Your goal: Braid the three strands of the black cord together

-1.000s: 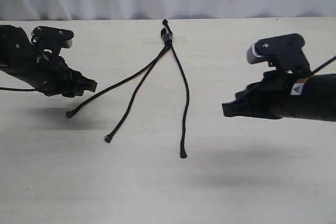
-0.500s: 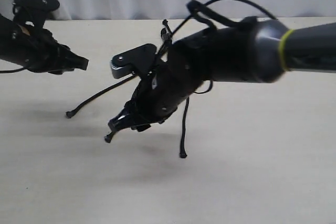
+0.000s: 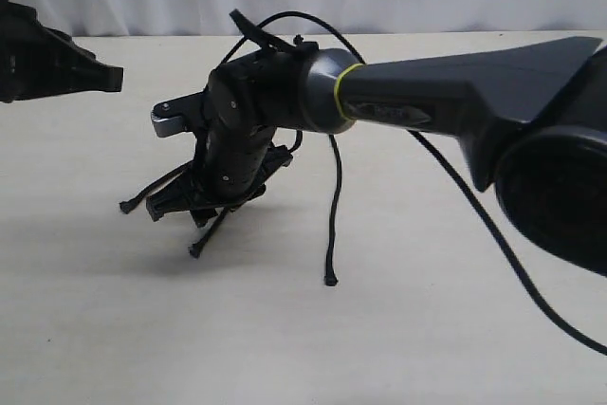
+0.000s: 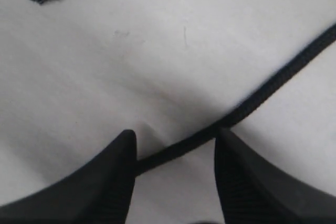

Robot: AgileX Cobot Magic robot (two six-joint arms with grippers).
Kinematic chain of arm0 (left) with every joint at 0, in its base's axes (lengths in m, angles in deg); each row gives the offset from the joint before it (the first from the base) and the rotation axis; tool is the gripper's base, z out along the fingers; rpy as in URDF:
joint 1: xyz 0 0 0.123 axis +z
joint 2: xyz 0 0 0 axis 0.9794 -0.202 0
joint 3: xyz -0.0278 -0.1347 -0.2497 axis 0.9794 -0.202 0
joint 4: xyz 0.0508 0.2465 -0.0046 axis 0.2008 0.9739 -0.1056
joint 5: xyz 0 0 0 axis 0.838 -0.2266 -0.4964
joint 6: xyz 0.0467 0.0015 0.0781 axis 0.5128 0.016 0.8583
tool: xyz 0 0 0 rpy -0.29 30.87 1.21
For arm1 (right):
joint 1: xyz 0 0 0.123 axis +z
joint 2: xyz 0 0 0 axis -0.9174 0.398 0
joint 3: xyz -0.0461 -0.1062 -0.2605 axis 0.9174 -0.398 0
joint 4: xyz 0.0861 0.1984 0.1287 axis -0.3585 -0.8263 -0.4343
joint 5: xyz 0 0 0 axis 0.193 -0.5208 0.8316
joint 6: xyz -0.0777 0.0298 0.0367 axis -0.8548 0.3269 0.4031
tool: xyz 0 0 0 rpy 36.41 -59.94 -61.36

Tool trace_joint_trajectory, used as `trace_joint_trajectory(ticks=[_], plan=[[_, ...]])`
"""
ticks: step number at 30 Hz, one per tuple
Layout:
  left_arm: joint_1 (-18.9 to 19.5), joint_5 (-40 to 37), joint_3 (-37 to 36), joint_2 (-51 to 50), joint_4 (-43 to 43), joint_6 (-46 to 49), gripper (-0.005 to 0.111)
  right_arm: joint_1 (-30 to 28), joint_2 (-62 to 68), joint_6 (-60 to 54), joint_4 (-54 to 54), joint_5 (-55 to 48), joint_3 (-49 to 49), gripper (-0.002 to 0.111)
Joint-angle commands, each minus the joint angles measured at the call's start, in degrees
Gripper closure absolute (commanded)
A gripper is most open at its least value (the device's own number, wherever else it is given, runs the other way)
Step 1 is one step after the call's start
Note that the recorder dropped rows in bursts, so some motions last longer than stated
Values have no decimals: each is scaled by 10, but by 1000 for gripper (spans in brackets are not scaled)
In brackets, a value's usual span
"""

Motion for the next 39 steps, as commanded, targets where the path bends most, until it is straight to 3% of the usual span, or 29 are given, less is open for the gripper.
trace_joint_trajectory(ticks=[1, 10, 12, 16, 17, 31, 39], plan=[[0, 2, -2, 3, -2, 3, 107, 1, 31, 8, 15, -25, 41, 63], [0, 1, -2, 3, -6, 3, 107, 1, 59, 67, 107, -99, 63, 67], [0, 1, -2, 3, -6, 3, 107, 1, 59, 67, 107, -111, 63, 75], [0, 0, -2, 3, -6, 3, 107, 1, 59, 46, 113, -117, 63, 102], [0, 0, -2, 3, -6, 3, 107, 1, 57, 37, 113, -121, 63, 104], [0, -2, -2, 3, -5, 3, 107, -52, -132, 16, 227, -210, 25, 104], [0, -8, -2, 3, -5, 3, 107, -162, -222, 36, 213, -98, -135, 104]])
